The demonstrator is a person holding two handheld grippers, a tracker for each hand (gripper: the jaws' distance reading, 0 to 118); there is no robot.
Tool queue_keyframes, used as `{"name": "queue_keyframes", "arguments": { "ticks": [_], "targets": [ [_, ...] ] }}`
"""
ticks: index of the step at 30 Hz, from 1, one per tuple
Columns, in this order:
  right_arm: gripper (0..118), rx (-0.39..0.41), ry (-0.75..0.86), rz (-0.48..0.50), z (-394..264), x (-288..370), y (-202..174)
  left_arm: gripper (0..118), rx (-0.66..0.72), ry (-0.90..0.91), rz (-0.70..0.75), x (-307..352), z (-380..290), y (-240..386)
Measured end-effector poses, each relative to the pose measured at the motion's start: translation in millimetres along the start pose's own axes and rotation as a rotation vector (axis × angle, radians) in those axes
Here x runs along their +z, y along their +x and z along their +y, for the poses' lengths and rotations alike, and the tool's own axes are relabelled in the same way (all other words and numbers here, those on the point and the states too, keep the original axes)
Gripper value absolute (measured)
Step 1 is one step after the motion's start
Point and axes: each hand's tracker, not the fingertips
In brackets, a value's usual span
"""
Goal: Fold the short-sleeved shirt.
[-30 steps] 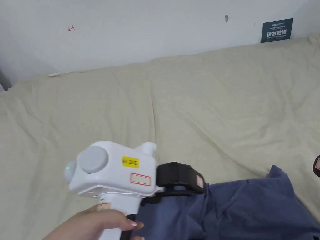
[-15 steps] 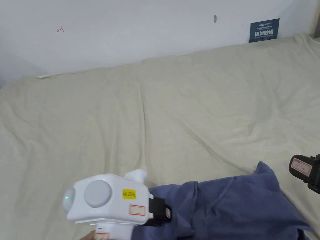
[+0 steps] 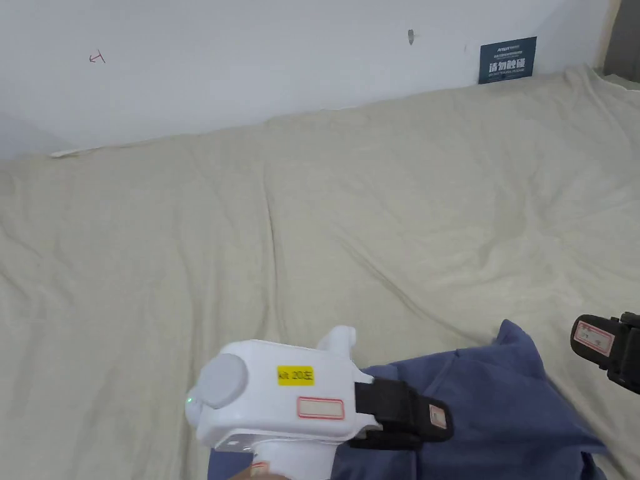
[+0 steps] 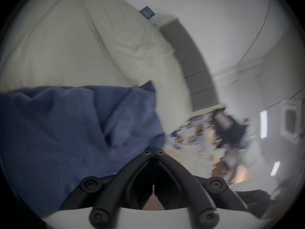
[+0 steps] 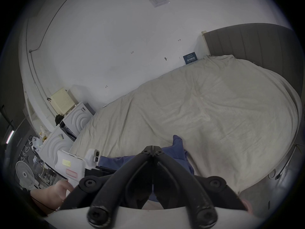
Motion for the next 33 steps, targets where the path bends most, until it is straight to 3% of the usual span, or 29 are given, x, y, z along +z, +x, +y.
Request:
{"name": "queue_keyframes", "arguments": {
  "ticks": [1, 3, 7, 10, 11, 12, 13, 14, 15, 16, 20, 24, 31, 32, 33],
  "targets": [
    [0, -0.001, -0.004, 0.004, 0, -1, -1, 0, 0.014, 0.027, -0.043, 11, 0, 1],
    [0, 0.005, -0.011, 0.006, 0, -2, -4, 0, -0.038, 0.124, 0.005, 42, -1, 1],
    [0, 0.032, -0.022, 0.005, 0, -3, -9, 0, -0.078, 0.234, 0.246, 109, 2, -15],
    [0, 0.038, -0.030, 0.007, 0, -5, -13, 2, 0.017, 0.269, 0.336, 155, -1, -51],
    [0, 0.039, -0.031, 0.007, 0, -6, -13, 14, 0.049, 0.266, 0.329, 168, -4, -65],
    [0, 0.038, -0.032, 0.009, 0, -7, -15, 38, 0.078, 0.272, 0.311, 180, -6, -80],
    [0, 0.038, -0.032, 0.008, 0, -8, -16, 83, 0.103, 0.270, 0.281, 183, -12, -87],
    [0, 0.037, -0.033, 0.008, -1, -10, -17, 114, 0.125, 0.248, 0.249, 186, -15, -99],
    [0, 0.037, -0.037, 0.009, -1, -11, -19, 118, 0.145, 0.222, 0.220, 187, -17, -109],
    [0, 0.035, -0.042, 0.009, -2, -13, -20, 118, 0.221, 0.227, 0.164, 187, -18, -118],
    [0, 0.007, -0.062, 0.017, -3, -14, -23, 118, 0.276, 0.199, 0.014, 166, -15, -151],
    [0, 0.042, -0.054, -0.004, -2, -10, -29, 118, 0.292, 0.204, -0.111, 137, -4, -151],
    [0, 0.048, -0.054, -0.013, 0, -8, -28, 116, 0.202, 0.120, 0.075, 128, 4, -135],
    [0, 0.049, -0.054, -0.015, 0, -8, -27, 108, 0.198, 0.127, 0.111, 131, 3, -133],
    [0, 0.048, -0.056, -0.016, -1, -8, -26, 91, 0.192, 0.134, 0.181, 129, 3, -127]
  ]
}}
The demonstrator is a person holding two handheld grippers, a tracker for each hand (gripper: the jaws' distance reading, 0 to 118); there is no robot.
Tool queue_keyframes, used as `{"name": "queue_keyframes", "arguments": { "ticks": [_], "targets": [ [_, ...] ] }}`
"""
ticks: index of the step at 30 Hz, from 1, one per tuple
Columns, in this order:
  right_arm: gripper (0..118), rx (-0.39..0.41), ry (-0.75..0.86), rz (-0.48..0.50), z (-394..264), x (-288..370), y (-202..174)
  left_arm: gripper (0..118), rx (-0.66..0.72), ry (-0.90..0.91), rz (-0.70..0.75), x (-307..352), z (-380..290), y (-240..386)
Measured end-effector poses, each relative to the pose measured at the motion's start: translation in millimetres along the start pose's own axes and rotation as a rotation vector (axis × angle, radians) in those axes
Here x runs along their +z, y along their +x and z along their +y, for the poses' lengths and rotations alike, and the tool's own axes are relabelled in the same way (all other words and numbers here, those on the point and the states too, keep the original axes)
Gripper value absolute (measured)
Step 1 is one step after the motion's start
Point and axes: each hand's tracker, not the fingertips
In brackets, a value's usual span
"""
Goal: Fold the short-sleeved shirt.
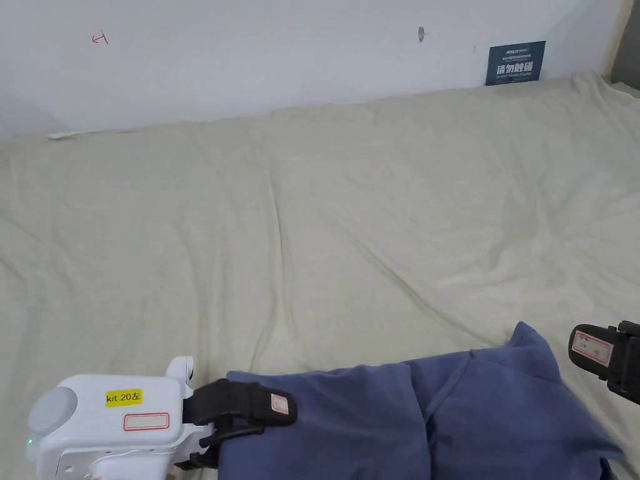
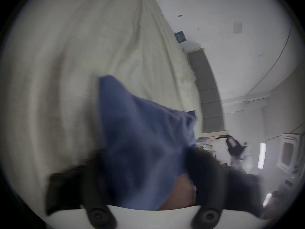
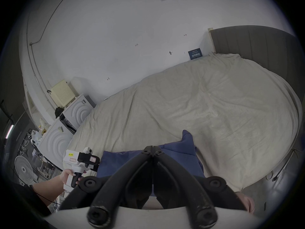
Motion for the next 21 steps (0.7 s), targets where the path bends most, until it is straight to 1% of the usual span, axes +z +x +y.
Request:
{"name": "queue_keyframes", "arguments": {
  "ticks": [1, 2, 3, 4, 5, 6, 8, 10, 12, 14, 15, 16, 19, 21],
  "targets": [
    [0, -0.001, -0.002, 0.000, -1, -1, 1, 39, -0.020, 0.015, 0.071, 0, -2, 1],
    [0, -0.004, -0.004, 0.001, -1, -1, 2, 12, -0.060, 0.008, 0.165, -6, -5, 3],
    [0, -0.008, -0.008, 0.003, -3, -2, 2, 12, -0.080, -0.015, 0.216, -10, -8, 6],
    [0, -0.011, -0.012, 0.006, -3, -4, 2, 12, -0.057, -0.007, 0.151, -11, -10, 12],
    [0, -0.015, -0.015, 0.010, -4, -4, 3, 12, -0.083, 0.019, 0.161, -8, -12, 19],
    [0, -0.017, -0.017, 0.015, -4, -5, 2, 12, -0.114, 0.027, 0.209, -5, -14, 24],
    [0, -0.014, -0.021, 0.023, -4, -6, 2, 12, -0.130, 0.023, 0.252, 2, -15, 39],
    [0, -0.008, -0.019, 0.031, -3, -7, 3, 12, -0.193, 0.021, 0.364, 16, -21, 51],
    [0, -0.002, -0.016, 0.037, -3, -8, 4, 12, -0.287, 0.046, 0.584, 26, -23, 69],
    [0, -0.006, -0.016, 0.048, -2, -9, 7, 12, -0.294, 0.054, 0.716, 39, -26, 78],
    [0, -0.012, -0.016, 0.058, -2, -10, 9, 12, -0.289, 0.070, 0.747, 44, -28, 82],
    [0, -0.018, -0.014, 0.068, -2, -11, 10, 12, -0.291, 0.076, 0.750, 43, -26, 92],
    [0, -0.026, -0.013, 0.076, -3, -10, 16, 12, -0.299, 0.058, 0.666, 36, -33, 118],
    [0, -0.035, -0.011, 0.079, -4, -7, 22, 12, -0.342, 0.029, 0.590, 12, -35, 146]
  ]
}}
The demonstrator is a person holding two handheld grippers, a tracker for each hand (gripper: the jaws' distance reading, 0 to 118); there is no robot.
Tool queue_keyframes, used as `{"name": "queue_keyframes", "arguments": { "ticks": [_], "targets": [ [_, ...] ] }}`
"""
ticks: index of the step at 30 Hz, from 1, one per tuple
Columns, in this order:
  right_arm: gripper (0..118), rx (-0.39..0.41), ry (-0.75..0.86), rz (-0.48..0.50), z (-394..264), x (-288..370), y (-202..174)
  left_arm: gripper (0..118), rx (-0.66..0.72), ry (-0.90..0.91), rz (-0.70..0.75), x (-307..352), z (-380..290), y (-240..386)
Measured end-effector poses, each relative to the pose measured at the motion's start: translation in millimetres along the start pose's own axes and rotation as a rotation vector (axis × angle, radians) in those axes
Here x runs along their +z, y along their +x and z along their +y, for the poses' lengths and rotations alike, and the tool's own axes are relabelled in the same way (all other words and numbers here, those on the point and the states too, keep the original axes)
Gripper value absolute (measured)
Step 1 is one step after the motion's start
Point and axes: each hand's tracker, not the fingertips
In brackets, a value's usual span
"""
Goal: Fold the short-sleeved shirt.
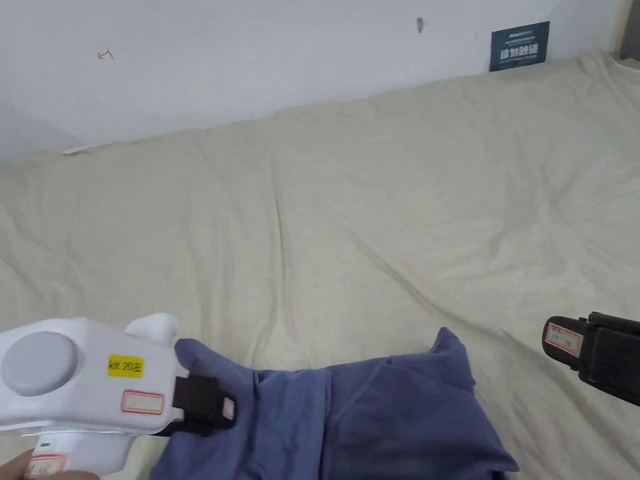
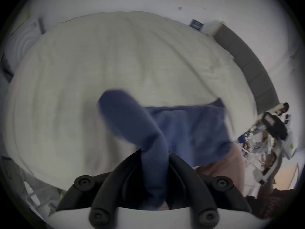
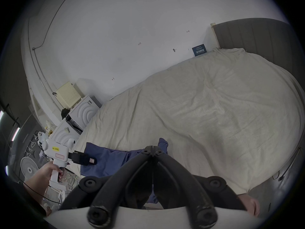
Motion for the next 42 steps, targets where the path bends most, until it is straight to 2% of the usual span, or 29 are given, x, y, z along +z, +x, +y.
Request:
{"name": "queue_keyframes", "arguments": {
  "ticks": [3, 6, 8, 10, 11, 12, 13, 14, 17, 20, 25, 26, 27, 28, 30, 31, 35, 39, 42],
  "targets": [
    [0, -0.023, 0.006, -0.001, 0, 8, 11, 12, -0.037, -0.062, -0.147, -32, 15, 56],
    [0, -0.045, 0.021, -0.022, 3, 19, 24, 12, 0.007, -0.156, -0.319, -75, 29, 103],
    [0, -0.042, 0.044, -0.054, 5, 29, 32, 12, 0.009, -0.190, -0.396, -103, 38, 135],
    [0, -0.054, 0.063, -0.079, 7, 37, 39, 13, 0.001, -0.198, -0.409, -126, 43, 158],
    [0, -0.066, 0.071, -0.087, 8, 41, 42, 20, 0.009, -0.201, -0.437, -138, 46, 167],
    [0, -0.078, 0.079, -0.088, 9, 44, 46, 40, 0.017, -0.234, -0.475, -146, 48, 172],
    [0, -0.085, 0.084, -0.090, 10, 46, 49, 72, 0.037, -0.264, -0.505, -151, 50, 175],
    [0, -0.087, 0.088, -0.095, 11, 48, 49, 81, 0.072, -0.285, -0.544, -152, 49, 173],
    [0, -0.086, 0.095, -0.103, 11, 50, 53, 86, 0.080, -0.231, -0.569, -138, 51, 163],
    [0, -0.087, 0.093, -0.098, 10, 46, 54, 98, 0.070, -0.133, -0.543, -102, 49, 141],
    [0, -0.099, 0.086, -0.076, 7, 37, 53, 102, 0.027, 0.053, -0.375, -51, 28, 110],
    [0, -0.099, 0.083, -0.072, 6, 35, 53, 100, -0.007, 0.094, -0.337, -46, 21, 109],
    [0, -0.099, 0.079, -0.070, 5, 33, 52, 93, -0.043, 0.119, -0.312, -44, 15, 112],
    [0, -0.099, 0.075, -0.067, 4, 33, 52, 70, -0.075, 0.127, -0.314, -43, 9, 115],
    [0, -0.098, 0.067, -0.064, 3, 32, 54, 9, -0.096, 0.112, -0.350, -49, 3, 129],
    [0, -0.097, 0.065, -0.065, 2, 33, 54, 2, -0.105, 0.102, -0.369, -59, 2, 137],
    [0, -0.106, 0.072, -0.072, 1, 39, 58, 2, -0.124, -0.061, -0.437, -115, 0, 186],
    [0, -0.127, 0.085, -0.090, 1, 47, 66, 2, -0.209, -0.114, -0.338, -176, -1, 231],
    [0, -0.142, 0.095, -0.102, -1, 52, 70, 2, -0.157, -0.153, -0.278, -208, 3, 245]
  ]
}}
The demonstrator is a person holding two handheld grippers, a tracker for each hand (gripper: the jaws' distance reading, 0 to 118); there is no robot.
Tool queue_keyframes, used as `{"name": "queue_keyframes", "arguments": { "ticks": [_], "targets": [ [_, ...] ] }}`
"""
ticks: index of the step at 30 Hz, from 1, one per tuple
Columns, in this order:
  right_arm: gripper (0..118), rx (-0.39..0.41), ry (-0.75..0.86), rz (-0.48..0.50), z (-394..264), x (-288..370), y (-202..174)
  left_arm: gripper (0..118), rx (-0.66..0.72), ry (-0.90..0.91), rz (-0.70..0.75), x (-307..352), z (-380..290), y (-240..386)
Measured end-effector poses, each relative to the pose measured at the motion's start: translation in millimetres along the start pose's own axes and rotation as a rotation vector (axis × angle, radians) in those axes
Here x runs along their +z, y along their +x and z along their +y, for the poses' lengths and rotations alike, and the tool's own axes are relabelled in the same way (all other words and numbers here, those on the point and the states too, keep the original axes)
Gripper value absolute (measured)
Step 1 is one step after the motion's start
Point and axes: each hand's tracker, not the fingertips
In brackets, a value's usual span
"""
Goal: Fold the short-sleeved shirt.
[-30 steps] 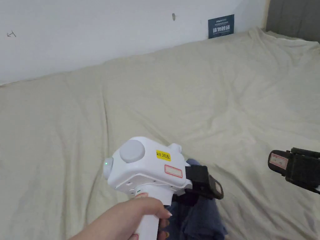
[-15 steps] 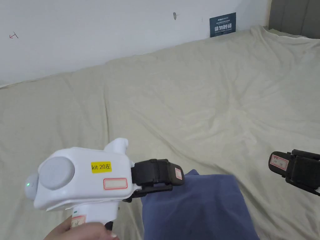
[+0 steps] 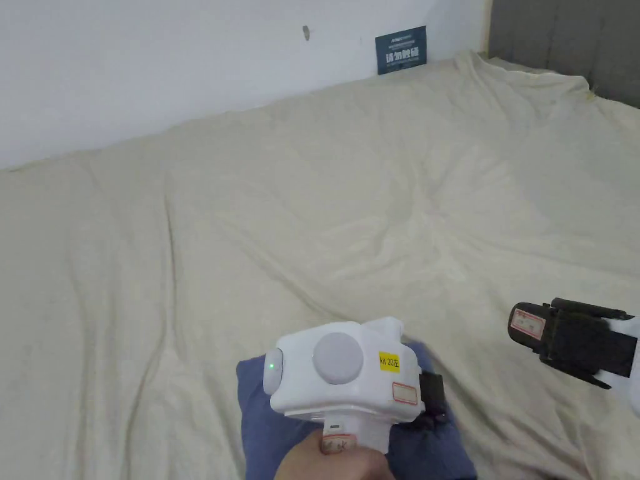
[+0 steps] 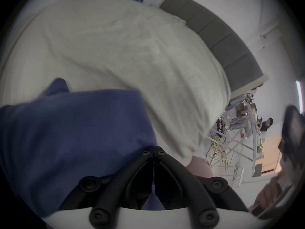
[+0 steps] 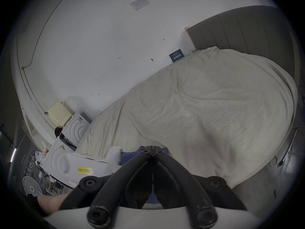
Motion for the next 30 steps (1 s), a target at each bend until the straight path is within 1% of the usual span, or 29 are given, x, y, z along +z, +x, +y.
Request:
{"name": "queue_keyframes", "arguments": {
  "ticks": [1, 2, 3, 5, 8, 9, 10, 13, 15, 16, 18, 19, 20, 22, 23, 24, 25, 26, 27, 28, 29, 30],
  "targets": [
    [0, -0.002, 0.000, -0.006, 0, 1, 1, 2, 0.028, -0.004, 0.000, -2, 0, -3],
    [0, -0.002, -0.001, -0.011, 0, 1, 2, 2, 0.053, 0.020, -0.061, 0, 2, -3],
    [0, -0.003, -0.001, -0.013, 0, 1, 3, 2, 0.058, 0.028, -0.086, -1, 4, -2],
    [0, -0.009, -0.006, -0.015, -1, 0, 4, 2, 0.044, 0.038, -0.069, 4, 3, 3],
    [0, -0.026, -0.003, -0.003, 0, 1, 3, 2, -0.006, 0.241, -0.136, 41, -8, 6],
    [0, -0.034, 0.002, 0.005, 2, 2, 1, 2, -0.028, 0.315, -0.123, 59, -14, 6],
    [0, -0.039, 0.006, 0.013, 3, 3, -1, 2, -0.055, 0.392, -0.080, 76, -21, 5],
    [0, -0.026, 0.024, 0.033, 6, 7, -13, 2, -0.146, 0.667, 0.142, 138, -51, -8],
    [0, 0.015, 0.052, 0.062, 6, 10, -25, 2, -0.166, 0.858, 0.365, 175, -76, -18],
    [0, 0.038, 0.076, 0.102, 5, 12, -31, 2, -0.155, 0.905, 0.432, 190, -85, -24],
    [0, 0.086, 0.117, 0.146, 4, 16, -46, 2, -0.119, 0.997, 0.463, 224, -103, -39],
    [0, 0.119, 0.140, 0.147, 3, 18, -55, 2, -0.105, 1.051, 0.488, 237, -115, -44],
    [0, 0.157, 0.174, 0.141, 2, 20, -62, 2, -0.099, 1.109, 0.546, 248, -126, -46],
    [0, 0.249, 0.275, 0.127, -5, 27, -78, 2, -0.115, 1.225, 0.650, 263, -145, -51],
    [0, 0.310, 0.340, 0.125, -9, 30, -83, 2, -0.130, 1.293, 0.705, 268, -157, -52],
    [0, 0.393, 0.429, 0.098, -17, 33, -90, 2, -0.144, 1.345, 0.752, 271, -168, -53],
    [0, 0.459, 0.509, 0.041, -24, 35, -94, 2, -0.157, 1.376, 0.787, 271, -173, -53],
    [0, 0.503, 0.586, -0.023, -32, 36, -96, 2, -0.184, 1.379, 0.843, 269, -180, -54],
    [0, 0.524, 0.640, -0.074, -39, 35, -96, 2, -0.216, 1.378, 0.877, 265, -186, -58],
    [0, 0.529, 0.678, -0.112, -44, 33, -93, 2, -0.234, 1.374, 0.913, 260, -192, -61],
    [0, 0.518, 0.689, -0.119, -48, 31, -91, 2, -0.231, 1.377, 0.936, 254, -195, -65],
    [0, 0.508, 0.666, -0.117, -50, 28, -90, 2, -0.217, 1.384, 0.923, 251, -201, -68]
  ]
}}
